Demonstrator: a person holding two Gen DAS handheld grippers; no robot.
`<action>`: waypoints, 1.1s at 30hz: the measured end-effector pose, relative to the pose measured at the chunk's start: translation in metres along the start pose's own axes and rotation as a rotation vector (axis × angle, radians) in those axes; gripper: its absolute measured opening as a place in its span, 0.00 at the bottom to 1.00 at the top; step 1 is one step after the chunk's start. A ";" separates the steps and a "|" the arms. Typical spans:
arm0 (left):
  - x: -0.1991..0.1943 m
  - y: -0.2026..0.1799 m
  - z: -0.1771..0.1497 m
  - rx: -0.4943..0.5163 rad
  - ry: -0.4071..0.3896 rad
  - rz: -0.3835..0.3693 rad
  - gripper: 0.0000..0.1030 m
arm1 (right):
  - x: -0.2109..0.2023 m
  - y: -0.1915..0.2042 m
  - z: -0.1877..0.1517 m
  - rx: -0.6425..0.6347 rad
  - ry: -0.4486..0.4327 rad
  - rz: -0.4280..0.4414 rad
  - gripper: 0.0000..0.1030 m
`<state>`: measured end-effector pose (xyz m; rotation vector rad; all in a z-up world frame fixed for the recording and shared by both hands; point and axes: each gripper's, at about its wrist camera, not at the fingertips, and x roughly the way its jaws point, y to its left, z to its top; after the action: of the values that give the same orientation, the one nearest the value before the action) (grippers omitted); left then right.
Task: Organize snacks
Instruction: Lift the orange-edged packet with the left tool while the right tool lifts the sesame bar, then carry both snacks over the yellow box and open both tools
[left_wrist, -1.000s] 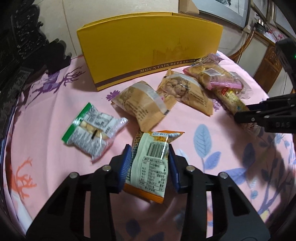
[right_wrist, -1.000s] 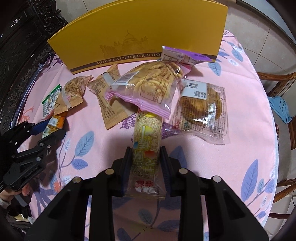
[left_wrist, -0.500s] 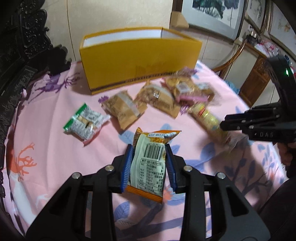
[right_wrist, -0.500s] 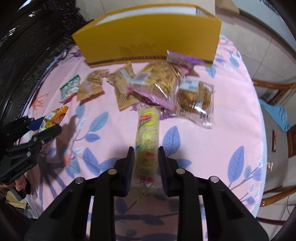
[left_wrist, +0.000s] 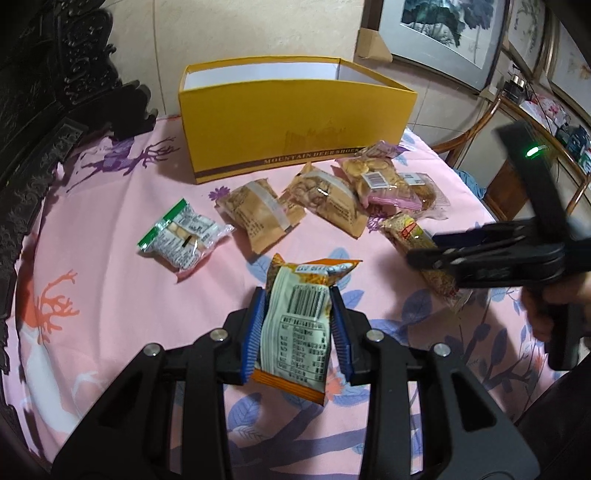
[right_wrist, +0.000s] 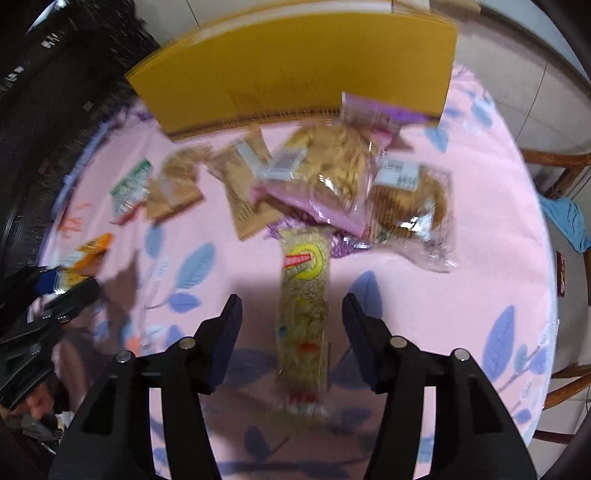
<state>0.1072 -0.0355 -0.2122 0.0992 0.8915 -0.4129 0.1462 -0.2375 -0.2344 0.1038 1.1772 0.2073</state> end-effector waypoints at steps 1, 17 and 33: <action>0.001 0.001 0.000 -0.005 0.000 -0.002 0.34 | 0.000 0.003 -0.001 -0.016 -0.021 -0.016 0.59; 0.007 0.006 -0.005 -0.033 0.018 0.008 0.34 | 0.015 0.031 -0.012 -0.107 -0.023 -0.041 0.98; -0.014 0.001 0.012 -0.025 -0.045 0.002 0.34 | -0.059 0.030 0.000 -0.084 -0.187 0.063 0.29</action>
<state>0.1084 -0.0336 -0.1938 0.0672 0.8520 -0.4005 0.1215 -0.2213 -0.1753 0.0845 0.9784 0.2956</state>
